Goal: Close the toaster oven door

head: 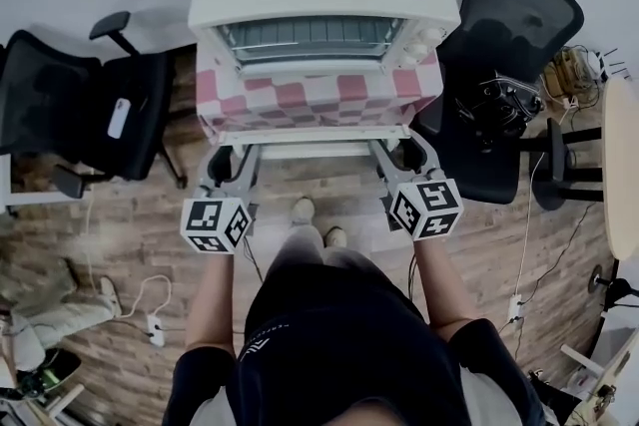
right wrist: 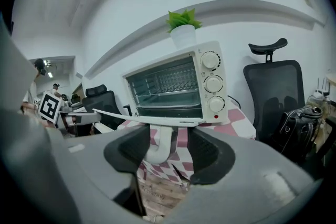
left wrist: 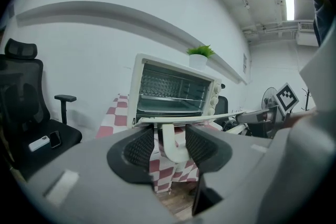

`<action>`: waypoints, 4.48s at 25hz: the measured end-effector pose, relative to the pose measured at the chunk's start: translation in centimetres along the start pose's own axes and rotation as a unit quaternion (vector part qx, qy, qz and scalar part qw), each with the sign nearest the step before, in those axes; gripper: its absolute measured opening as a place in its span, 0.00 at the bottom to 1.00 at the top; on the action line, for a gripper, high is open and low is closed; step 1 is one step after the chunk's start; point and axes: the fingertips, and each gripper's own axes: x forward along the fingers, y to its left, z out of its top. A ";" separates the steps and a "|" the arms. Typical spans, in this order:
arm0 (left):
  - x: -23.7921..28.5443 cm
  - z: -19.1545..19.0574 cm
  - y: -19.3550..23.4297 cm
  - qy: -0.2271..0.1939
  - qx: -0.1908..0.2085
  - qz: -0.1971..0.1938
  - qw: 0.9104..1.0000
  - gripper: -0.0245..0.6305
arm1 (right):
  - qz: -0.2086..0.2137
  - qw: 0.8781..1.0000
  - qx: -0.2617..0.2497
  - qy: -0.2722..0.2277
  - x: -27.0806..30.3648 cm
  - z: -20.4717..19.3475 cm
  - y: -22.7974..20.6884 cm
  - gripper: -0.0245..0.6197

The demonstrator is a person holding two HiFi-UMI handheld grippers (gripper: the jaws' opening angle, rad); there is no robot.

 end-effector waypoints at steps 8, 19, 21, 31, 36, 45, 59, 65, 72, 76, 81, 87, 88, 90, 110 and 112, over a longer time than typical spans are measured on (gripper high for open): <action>1.0 3.8 0.3 -0.035 -0.052 -0.010 0.998 0.33 | 0.016 0.999 0.038 -0.025 0.7 3.8 -0.3 0.38; 2.2 6.4 0.9 -0.020 -0.086 -0.009 0.996 0.33 | 0.023 0.997 0.075 -0.002 1.6 6.4 -0.6 0.38; 2.4 6.8 1.0 -0.017 -0.090 -0.007 0.996 0.33 | 0.026 0.996 0.081 0.000 1.8 6.8 -0.7 0.39; 3.8 8.8 1.6 0.005 -0.116 -0.015 0.993 0.33 | 0.028 0.993 0.114 0.025 2.9 8.9 -1.2 0.39; 4.6 9.8 2.0 0.011 -0.132 -0.019 0.991 0.34 | 0.029 0.991 0.129 0.038 3.6 9.9 -1.6 0.40; 6.1 10.6 2.5 0.019 -0.188 -0.032 0.981 0.34 | 0.035 0.984 0.167 0.052 4.9 11.5 -2.1 0.40; 8.4 12.8 3.7 0.004 -0.243 -0.026 0.970 0.34 | 0.036 0.974 0.217 0.052 6.9 13.8 -3.1 0.40; 9.4 13.6 4.3 -0.003 -0.271 -0.018 0.962 0.34 | 0.033 0.970 0.233 0.064 7.9 14.6 -3.6 0.41; 10.1 14.0 4.6 -0.013 -0.287 -0.022 0.957 0.35 | 0.035 0.965 0.248 0.071 8.6 15.0 -4.0 0.41; 10.3 14.1 4.8 -0.011 -0.286 -0.026 0.958 0.35 | 0.034 0.965 0.249 0.077 8.7 15.1 -4.1 0.41; 10.2 14.0 4.6 0.002 -0.280 -0.033 0.960 0.36 | 0.029 0.964 0.250 0.082 8.6 14.9 -4.1 0.41; 10.0 13.8 4.5 0.004 -0.273 -0.032 0.962 0.36 | 0.005 0.965 0.246 0.084 8.2 14.5 -4.6 0.49; 10.0 13.8 4.5 0.004 -0.271 -0.031 0.962 0.36 | 0.003 0.964 0.251 0.082 8.1 14.5 -4.6 0.49; 9.9 13.8 4.4 0.004 -0.270 -0.030 0.962 0.36 | -0.001 0.961 0.264 0.076 7.9 14.3 -4.6 0.49; 8.5 15.6 4.0 -0.041 -0.177 0.027 0.983 0.37 | -0.023 0.971 0.239 -0.015 3.6 14.5 -3.1 0.47; 8.0 15.5 3.5 -0.041 -0.173 0.022 0.984 0.36 | -0.020 0.973 0.229 -0.016 3.4 14.4 -2.6 0.45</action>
